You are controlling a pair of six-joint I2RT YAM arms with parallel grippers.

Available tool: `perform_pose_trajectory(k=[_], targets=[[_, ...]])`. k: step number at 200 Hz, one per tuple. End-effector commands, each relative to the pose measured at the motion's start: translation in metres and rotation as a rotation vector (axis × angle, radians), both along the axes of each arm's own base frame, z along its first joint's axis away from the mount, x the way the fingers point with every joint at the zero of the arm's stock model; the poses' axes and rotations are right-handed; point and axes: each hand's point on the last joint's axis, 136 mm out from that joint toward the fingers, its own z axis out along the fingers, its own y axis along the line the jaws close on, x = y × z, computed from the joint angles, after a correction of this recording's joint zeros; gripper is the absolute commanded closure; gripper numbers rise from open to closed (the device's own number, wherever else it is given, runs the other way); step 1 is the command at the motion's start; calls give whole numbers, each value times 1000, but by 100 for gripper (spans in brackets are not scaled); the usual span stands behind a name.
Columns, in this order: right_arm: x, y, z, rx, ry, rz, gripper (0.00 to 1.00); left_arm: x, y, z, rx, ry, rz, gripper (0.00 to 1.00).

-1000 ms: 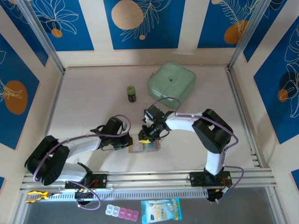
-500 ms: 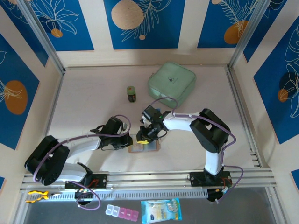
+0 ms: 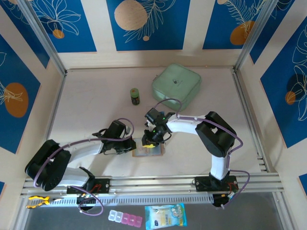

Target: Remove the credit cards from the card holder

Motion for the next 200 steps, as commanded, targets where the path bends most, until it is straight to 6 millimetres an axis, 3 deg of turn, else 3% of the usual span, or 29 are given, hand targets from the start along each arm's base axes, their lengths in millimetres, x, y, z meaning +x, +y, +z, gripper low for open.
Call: perform_pose_trajectory(k=[1,91,144,200], targets=[[-1,-12,2,-58,-11,10,74,-6,10,-6,34,17,3,91],[1,-10,11,-62,-39,29,74,1,4,11,11,-11,-1,91],[1,-5,25,-19,-58,28,74,8,-10,26,-52,-29,-16,93],[2,-12,33,1,-71,-1,73,11,-26,26,-85,-19,-43,96]])
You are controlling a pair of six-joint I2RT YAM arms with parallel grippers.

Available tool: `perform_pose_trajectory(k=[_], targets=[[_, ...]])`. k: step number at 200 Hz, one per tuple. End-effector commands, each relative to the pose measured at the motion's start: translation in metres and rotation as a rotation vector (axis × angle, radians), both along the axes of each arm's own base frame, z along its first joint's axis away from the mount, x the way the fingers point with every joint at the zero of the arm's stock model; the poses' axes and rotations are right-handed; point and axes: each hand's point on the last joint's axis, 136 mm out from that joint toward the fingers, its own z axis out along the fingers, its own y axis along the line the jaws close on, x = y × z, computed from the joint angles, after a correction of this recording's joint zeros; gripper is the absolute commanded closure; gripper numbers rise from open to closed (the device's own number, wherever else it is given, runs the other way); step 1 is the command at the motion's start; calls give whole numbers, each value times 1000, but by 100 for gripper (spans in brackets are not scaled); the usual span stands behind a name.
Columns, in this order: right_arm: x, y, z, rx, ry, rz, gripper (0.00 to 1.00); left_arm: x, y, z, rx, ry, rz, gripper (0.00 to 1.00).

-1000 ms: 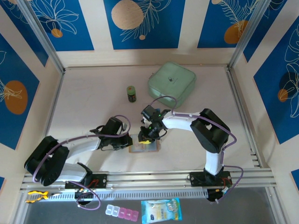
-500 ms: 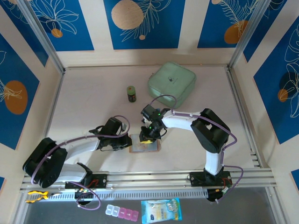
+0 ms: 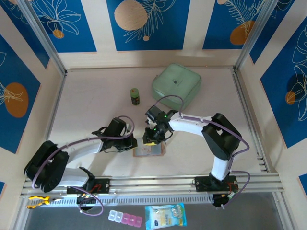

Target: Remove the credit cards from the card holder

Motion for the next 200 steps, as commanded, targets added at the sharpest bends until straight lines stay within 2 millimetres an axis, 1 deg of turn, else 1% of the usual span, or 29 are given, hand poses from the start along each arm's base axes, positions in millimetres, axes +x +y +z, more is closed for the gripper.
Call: perform_pose_trajectory(k=[1,62,96,156,200], targets=[[-1,-6,8,9,-7,-16,73,5,-15,9,-43,-6,-27,96],[-3,-19,-1,-25,7,-45,73,3,-26,-2,-49,19,-50,98],[-5,-26,-10,-44,17,-54,73,1,-26,-9,-39,37,-54,98],[-6,-25,-19,-19,40,-57,73,-6,-17,-22,1,67,-46,99],[-8,-22,-23,11,62,-61,73,-10,-13,-26,21,75,-44,99]])
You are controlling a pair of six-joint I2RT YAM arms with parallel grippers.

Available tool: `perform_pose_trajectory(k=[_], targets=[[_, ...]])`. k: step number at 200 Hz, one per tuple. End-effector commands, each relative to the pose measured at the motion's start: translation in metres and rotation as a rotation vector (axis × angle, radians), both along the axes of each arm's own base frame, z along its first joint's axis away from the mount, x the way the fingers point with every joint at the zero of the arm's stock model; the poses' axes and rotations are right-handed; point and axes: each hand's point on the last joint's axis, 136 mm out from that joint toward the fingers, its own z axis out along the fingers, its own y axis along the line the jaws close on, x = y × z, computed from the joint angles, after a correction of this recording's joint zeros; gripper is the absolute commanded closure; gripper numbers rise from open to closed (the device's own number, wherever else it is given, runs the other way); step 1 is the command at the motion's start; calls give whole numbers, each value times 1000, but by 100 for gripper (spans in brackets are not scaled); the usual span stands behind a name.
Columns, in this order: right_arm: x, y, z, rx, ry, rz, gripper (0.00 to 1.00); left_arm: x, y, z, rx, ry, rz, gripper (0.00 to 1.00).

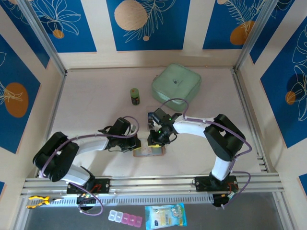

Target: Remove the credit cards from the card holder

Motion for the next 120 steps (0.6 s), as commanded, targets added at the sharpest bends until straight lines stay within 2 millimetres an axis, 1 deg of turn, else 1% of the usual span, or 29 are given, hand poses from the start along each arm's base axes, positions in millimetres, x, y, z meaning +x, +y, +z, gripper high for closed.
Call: perform_pose_trajectory(k=[1,58,120], targets=[[-5,2,-4,28,42,-9,73,-9,6,-11,37,37,0,99],[-7,4,-9,60,68,-21,73,-10,7,-12,42,41,-1,99],[-5,12,0,120,71,-30,74,-11,7,-13,46,44,-3,99]])
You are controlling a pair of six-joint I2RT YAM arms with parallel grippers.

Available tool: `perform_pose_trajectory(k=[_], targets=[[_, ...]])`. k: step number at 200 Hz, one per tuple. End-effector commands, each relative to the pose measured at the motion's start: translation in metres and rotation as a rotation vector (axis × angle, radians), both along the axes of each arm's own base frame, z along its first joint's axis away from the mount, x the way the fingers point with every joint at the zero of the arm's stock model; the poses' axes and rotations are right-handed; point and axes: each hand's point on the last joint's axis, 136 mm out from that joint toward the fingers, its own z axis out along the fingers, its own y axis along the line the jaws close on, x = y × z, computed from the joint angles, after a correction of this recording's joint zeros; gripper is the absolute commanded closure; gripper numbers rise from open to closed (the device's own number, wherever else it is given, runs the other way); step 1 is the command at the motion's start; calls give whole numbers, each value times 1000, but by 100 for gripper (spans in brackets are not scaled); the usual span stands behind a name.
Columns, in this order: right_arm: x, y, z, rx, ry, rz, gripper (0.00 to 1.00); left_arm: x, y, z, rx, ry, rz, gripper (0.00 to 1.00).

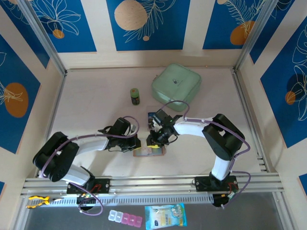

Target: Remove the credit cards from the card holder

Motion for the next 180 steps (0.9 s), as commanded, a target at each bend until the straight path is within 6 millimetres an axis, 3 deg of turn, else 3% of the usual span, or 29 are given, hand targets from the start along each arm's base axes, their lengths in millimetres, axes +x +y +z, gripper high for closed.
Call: perform_pose_trajectory(k=[1,80,180], targets=[[-4,3,3,41,32,-6,74,-11,7,-13,46,44,-2,99],[-2,3,8,50,25,-10,84,-11,8,-12,49,42,-5,99],[-10,-35,19,-76,-22,3,88,-22,20,-9,70,32,-3,99]])
